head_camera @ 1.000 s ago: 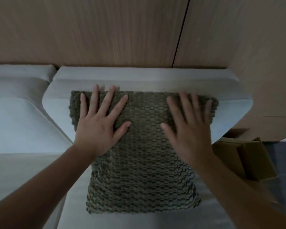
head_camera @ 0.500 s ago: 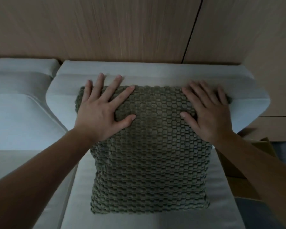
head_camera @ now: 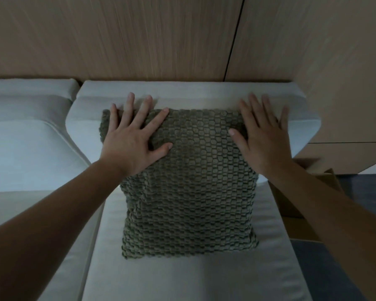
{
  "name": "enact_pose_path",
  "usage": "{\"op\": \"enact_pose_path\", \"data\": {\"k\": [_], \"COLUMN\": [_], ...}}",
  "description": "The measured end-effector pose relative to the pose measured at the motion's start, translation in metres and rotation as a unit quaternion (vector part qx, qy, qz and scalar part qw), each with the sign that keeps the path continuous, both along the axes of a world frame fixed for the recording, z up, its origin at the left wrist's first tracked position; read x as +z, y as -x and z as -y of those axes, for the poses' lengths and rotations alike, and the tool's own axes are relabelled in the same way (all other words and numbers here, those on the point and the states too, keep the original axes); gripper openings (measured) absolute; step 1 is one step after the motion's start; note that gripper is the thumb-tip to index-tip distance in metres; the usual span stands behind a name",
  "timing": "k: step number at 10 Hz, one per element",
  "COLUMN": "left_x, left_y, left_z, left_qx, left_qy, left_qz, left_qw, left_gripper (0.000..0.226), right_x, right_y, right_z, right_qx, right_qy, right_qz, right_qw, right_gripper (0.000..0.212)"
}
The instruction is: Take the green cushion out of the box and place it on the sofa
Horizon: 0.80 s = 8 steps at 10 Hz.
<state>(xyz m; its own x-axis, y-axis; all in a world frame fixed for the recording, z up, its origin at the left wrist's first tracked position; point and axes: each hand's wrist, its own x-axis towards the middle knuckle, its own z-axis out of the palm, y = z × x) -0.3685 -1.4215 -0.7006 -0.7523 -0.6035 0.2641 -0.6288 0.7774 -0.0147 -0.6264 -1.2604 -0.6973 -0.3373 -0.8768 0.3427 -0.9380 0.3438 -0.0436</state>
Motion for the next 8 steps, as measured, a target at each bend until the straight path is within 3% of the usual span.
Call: {"op": "enact_pose_path", "data": {"k": [2, 5, 6, 8], "left_x": [-0.019, -0.046, -0.037, -0.019], "left_y": [-0.01, -0.036, -0.035, -0.028], "left_z": [-0.054, -0.041, -0.042, -0.07], "left_qx": [-0.009, 0.046, 0.061, 0.054], "left_qy": [0.011, -0.032, -0.05, -0.075], "left_qz": [-0.111, -0.088, -0.078, -0.137], "left_qw": [0.994, 0.995, 0.994, 0.986], "left_gripper": [0.078, 0.08, 0.083, 0.084], "right_x": [-0.038, -0.051, -0.047, -0.029], "right_y": [-0.057, -0.016, -0.018, -0.06], "right_z": [-0.021, -0.039, -0.042, -0.043], "right_qx": [0.017, -0.008, -0.012, 0.002], "right_qy": [0.02, -0.024, -0.03, 0.03], "right_qz": [0.029, -0.019, -0.009, 0.082], "right_qw": [0.999, 0.999, 0.999, 0.996], "right_gripper": [0.073, 0.068, 0.071, 0.074]}}
